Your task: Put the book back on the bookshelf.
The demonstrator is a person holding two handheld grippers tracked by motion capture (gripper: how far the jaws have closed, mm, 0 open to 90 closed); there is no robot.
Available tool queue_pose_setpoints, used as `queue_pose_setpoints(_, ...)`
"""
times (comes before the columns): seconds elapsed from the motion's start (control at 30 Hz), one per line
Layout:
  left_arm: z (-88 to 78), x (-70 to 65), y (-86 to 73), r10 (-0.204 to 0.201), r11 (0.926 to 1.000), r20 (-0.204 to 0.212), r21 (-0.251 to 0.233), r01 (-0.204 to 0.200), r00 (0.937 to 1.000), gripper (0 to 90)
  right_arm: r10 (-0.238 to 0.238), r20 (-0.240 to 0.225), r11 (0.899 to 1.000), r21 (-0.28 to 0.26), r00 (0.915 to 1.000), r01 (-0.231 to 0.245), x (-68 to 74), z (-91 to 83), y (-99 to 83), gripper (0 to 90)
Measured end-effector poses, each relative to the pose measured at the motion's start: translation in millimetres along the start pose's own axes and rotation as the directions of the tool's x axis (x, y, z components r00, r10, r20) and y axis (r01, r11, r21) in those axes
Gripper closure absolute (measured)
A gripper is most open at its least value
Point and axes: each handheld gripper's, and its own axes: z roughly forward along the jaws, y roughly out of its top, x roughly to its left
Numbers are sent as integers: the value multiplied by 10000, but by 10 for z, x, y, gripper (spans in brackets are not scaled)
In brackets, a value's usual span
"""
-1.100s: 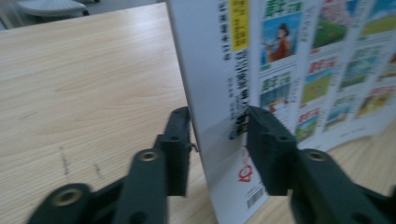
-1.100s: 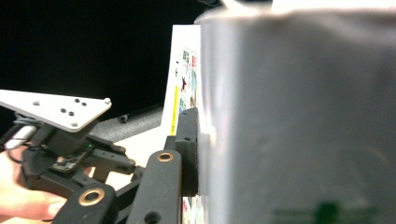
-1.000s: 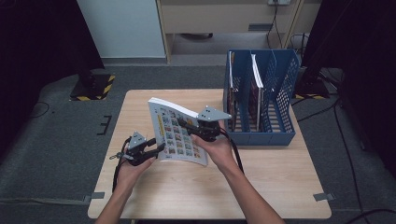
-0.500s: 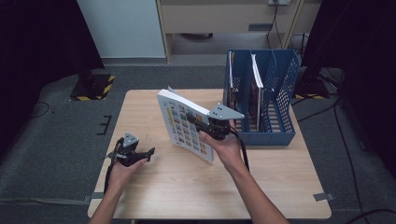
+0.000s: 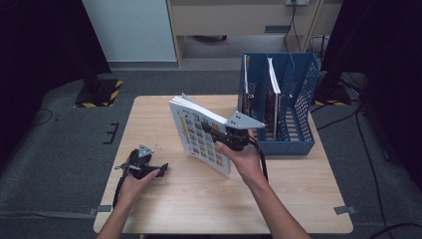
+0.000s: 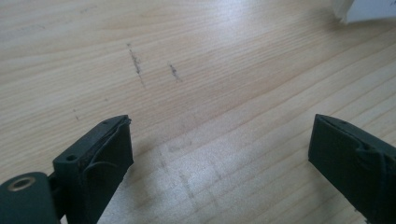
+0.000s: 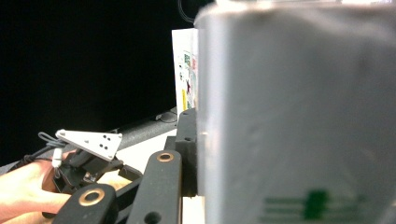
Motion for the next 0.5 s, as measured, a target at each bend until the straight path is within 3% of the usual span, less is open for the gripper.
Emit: queue_pose_setpoints(0.5,35,-10,-5,-110,9998,48,176,109,9999,19,-44,-128,10000,55,9999,45,2,-98,19,738)
